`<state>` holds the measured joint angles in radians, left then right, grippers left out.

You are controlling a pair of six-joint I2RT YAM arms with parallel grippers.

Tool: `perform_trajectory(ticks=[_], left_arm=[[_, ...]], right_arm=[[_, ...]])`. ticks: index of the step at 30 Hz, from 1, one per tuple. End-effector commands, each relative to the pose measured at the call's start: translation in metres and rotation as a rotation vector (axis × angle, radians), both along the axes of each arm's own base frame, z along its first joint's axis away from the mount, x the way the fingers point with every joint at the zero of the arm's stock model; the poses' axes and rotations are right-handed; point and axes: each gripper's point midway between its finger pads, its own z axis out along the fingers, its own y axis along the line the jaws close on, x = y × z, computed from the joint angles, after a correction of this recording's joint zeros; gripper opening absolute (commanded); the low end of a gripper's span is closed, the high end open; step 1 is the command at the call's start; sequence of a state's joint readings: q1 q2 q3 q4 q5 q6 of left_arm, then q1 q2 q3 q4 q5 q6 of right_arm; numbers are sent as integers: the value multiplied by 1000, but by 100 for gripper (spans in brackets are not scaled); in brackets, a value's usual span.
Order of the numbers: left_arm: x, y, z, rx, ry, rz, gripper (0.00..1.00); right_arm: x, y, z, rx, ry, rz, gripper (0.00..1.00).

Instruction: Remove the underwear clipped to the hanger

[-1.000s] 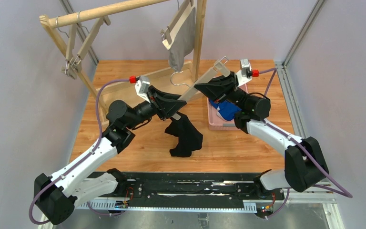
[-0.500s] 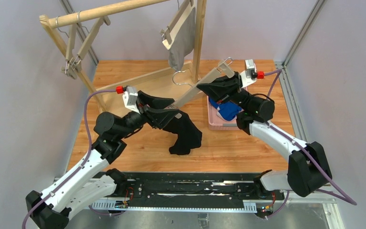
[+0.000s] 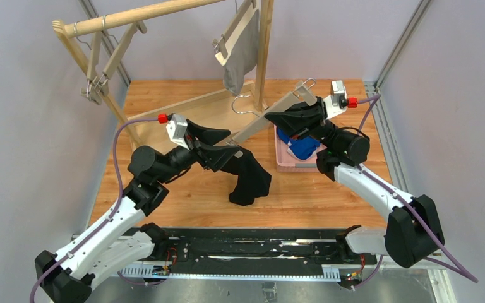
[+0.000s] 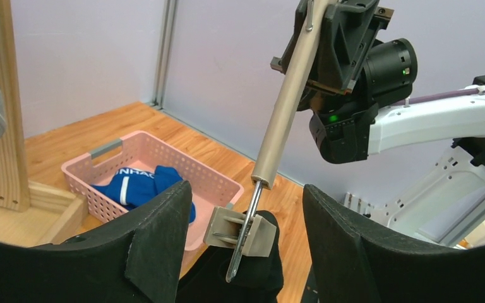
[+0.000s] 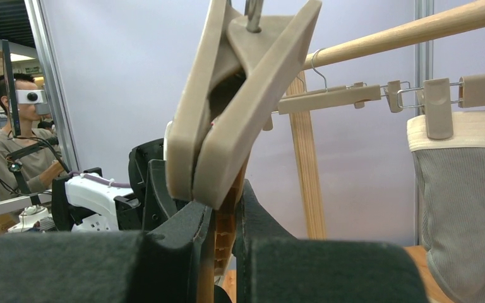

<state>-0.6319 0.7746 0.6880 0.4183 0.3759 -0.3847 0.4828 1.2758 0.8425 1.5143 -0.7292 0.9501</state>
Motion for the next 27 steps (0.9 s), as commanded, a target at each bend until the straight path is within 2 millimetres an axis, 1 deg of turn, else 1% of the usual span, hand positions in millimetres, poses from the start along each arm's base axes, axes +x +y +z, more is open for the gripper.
perform_trajectory(ticks=[1, 4, 7, 10, 11, 12, 14, 16, 17, 19, 20, 23, 24, 26, 27], left_arm=[[-4, -6, 3, -20, -15, -38, 70], [-5, -11, 0, -24, -4, -65, 70], [-8, -14, -1, -40, -9, -97, 64], [-14, -17, 0, -49, -25, -137, 46], [-16, -19, 1, -47, -32, -154, 35], [-17, -20, 1, -46, -33, -164, 30], [-19, -22, 2, -45, -32, -179, 12], [-19, -21, 4, -47, -33, -179, 5], [-19, -21, 5, -49, -36, -177, 4], [-20, -20, 8, -55, -41, -174, 6], [-21, -19, 10, -55, -53, -176, 1], [-24, -17, 18, -64, -72, -173, 0], [-23, -16, 20, -65, -68, -168, 6], [-21, -15, 23, -69, -50, -156, 36], [-21, -14, 26, -74, -51, -152, 43]], right_arm=[[-12, -9, 16, 49, -54, -8, 1], [-13, -9, 16, 51, -52, -7, 1], [-14, -10, 17, 55, -56, -9, 1], [-12, -10, 16, 55, -48, -10, 1], [-12, -10, 16, 55, -48, -10, 1], [-12, -10, 16, 56, -45, -10, 1], [-11, -10, 16, 57, -43, -10, 1], [-11, -9, 16, 55, -42, -7, 1], [-11, -9, 16, 55, -41, -5, 0], [-11, -9, 16, 52, -43, -2, 1], [-11, -9, 16, 51, -42, -3, 1], [-10, -8, 15, 50, -38, -3, 1], [-10, -8, 15, 49, -38, -2, 1], [-11, -8, 16, 47, -41, 3, 1], [-11, -7, 15, 44, -42, 5, 1]])
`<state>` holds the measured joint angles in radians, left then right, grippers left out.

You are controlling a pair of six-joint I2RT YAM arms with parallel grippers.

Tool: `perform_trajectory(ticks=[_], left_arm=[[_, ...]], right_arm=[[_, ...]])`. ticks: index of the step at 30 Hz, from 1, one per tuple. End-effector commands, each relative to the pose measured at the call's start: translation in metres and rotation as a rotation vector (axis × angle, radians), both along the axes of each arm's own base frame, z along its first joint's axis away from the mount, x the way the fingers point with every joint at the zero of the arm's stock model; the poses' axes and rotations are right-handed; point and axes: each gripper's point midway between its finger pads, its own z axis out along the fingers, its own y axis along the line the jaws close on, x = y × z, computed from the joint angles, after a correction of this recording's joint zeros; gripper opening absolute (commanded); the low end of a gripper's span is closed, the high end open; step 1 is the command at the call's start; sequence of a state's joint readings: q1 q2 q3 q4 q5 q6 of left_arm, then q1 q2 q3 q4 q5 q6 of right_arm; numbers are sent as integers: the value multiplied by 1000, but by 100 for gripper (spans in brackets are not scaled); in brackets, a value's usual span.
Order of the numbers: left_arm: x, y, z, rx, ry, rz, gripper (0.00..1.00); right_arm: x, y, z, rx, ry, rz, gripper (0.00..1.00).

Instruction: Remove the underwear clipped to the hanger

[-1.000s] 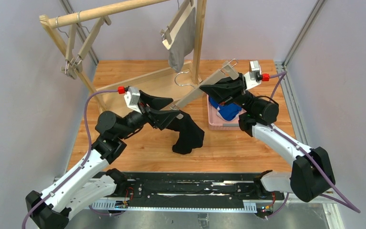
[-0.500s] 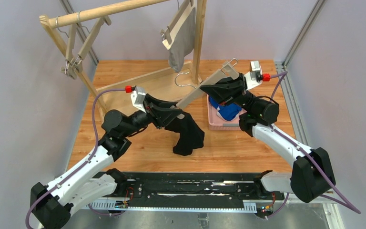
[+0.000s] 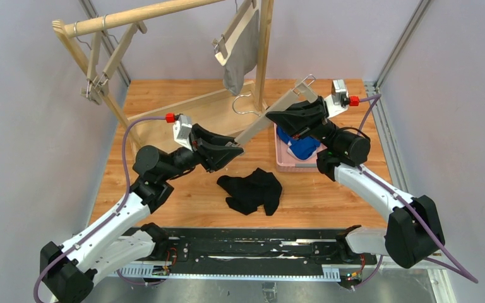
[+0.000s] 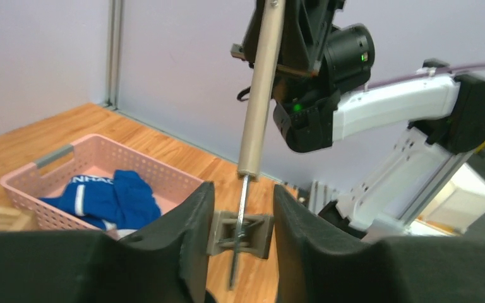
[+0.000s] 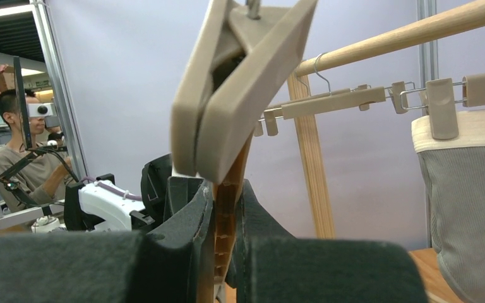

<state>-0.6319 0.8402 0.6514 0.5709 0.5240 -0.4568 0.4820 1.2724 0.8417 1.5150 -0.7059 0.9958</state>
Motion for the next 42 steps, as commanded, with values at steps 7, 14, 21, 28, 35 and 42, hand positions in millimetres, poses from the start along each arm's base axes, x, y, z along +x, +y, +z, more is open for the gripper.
perform_trajectory(ticks=[7, 14, 21, 28, 35, 42], left_arm=[[-9, 6, 50, -74, -73, 3, 58], [-2, -5, 47, -45, -69, -23, 54], [5, -17, 39, -13, -45, -62, 53], [7, -16, 40, -10, -66, -41, 6], [2, -9, 44, -4, -88, -23, 0], [-1, -10, 47, 4, -82, -39, 0]], right_arm=[[-14, -5, 13, 16, -86, 1, 1], [-17, -5, 15, 14, -93, 8, 1], [-17, -4, 13, 7, -94, 13, 1], [-15, -2, 9, -3, -86, 14, 1], [-11, 0, 4, -15, -72, 19, 1], [-7, 3, 0, -31, -46, 21, 1]])
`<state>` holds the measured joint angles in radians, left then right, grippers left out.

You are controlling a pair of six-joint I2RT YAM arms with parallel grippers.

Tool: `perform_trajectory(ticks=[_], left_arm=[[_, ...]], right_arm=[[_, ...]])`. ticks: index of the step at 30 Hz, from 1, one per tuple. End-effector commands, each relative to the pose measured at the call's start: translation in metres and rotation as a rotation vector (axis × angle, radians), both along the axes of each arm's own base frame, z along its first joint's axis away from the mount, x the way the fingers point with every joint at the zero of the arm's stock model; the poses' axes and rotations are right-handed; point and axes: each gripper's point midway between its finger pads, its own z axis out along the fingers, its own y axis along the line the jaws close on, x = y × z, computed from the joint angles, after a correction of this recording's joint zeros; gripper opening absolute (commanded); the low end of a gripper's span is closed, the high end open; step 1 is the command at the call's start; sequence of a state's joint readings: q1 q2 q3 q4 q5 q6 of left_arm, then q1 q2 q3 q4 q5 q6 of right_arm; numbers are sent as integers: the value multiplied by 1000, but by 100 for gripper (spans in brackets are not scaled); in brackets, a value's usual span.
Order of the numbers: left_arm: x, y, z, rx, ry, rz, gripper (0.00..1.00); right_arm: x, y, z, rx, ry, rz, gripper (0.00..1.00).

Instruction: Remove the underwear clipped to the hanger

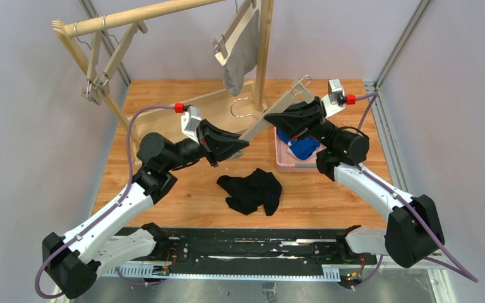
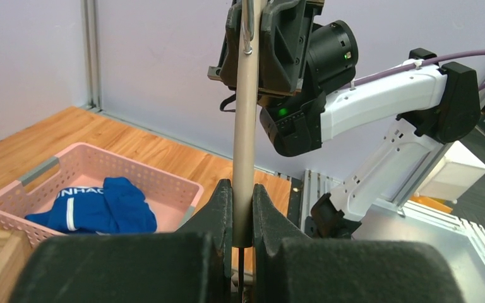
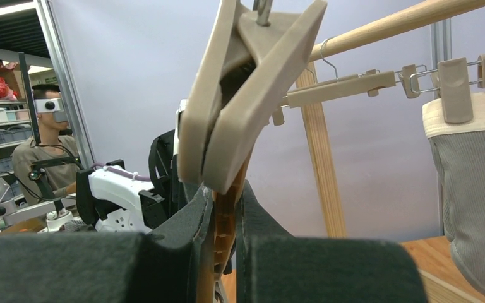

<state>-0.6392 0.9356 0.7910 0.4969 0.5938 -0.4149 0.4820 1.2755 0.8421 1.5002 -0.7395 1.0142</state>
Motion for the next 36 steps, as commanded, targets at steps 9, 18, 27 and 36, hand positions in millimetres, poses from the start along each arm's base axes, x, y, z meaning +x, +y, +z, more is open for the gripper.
perform_trajectory(ticks=[9, 18, 27, 36], left_arm=[[-14, 22, 38, -38, -57, 65, 0], [10, 87, -7, 222, 131, 465, 0], [18, 160, -47, 504, 245, 799, 0], [37, 169, -64, 601, 288, 888, 0]], right_arm=[[11, 7, -21, -103, 14, -57, 65], [43, 14, -127, -582, 168, -322, 67], [4, 22, -276, -1195, 180, -377, 66], [-20, 53, -343, -1412, 158, -269, 67]])
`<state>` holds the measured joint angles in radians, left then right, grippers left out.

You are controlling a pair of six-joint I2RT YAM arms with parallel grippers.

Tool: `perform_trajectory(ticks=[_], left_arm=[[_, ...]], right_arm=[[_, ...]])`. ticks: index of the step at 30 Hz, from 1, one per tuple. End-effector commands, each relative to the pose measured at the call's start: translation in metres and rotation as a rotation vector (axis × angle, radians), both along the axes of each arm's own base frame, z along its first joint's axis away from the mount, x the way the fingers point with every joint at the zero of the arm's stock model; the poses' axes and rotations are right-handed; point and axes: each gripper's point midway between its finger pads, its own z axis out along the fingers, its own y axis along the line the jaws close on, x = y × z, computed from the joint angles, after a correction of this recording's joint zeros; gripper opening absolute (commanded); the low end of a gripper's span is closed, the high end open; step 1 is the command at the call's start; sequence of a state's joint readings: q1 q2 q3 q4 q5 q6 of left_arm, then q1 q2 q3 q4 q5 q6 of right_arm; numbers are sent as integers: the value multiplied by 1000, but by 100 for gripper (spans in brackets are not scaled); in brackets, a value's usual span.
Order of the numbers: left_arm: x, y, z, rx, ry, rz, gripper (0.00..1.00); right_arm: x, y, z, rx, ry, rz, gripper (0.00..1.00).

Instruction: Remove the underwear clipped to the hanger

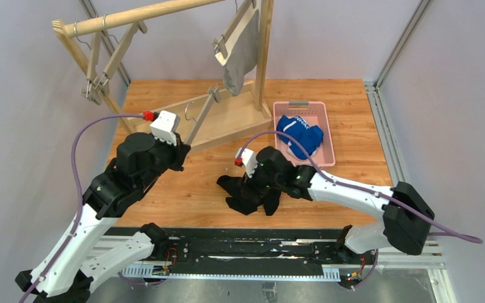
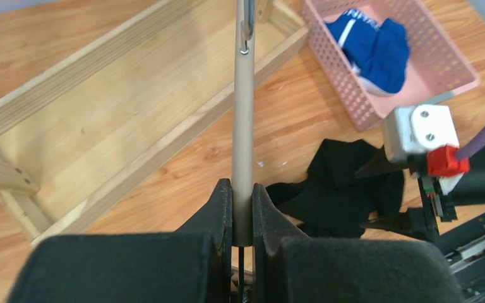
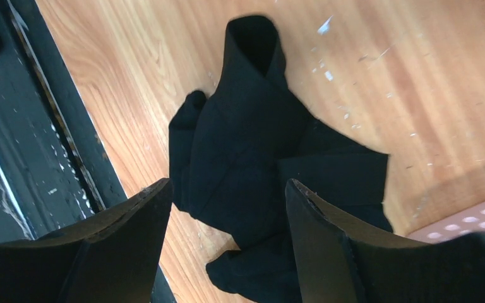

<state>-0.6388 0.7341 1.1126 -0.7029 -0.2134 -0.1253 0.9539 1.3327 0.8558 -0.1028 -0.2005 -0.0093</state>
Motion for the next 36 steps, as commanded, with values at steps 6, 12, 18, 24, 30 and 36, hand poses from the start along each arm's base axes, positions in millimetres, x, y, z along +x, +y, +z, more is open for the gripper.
perform_trajectory(ticks=[6, 12, 18, 24, 30, 36], left_arm=[[29, 22, -10, 4, 25, 131, 0], [50, 35, -8, -16, 25, 184, 0], [83, 29, -1, -55, 44, 143, 0], [107, 32, 26, -18, 19, 148, 0], [118, 39, 59, -32, -19, 147, 0], [117, 44, 87, -42, -72, 164, 0]], right_arm=[[-16, 21, -36, -101, 66, 108, 67], [-29, 22, -65, -163, 130, 147, 66], [-24, 19, -99, -251, 172, 107, 61], [-19, 17, -122, -324, 213, 53, 25], [-9, 12, -114, -351, 186, -9, 0], [25, 0, -36, -265, -27, -153, 1]])
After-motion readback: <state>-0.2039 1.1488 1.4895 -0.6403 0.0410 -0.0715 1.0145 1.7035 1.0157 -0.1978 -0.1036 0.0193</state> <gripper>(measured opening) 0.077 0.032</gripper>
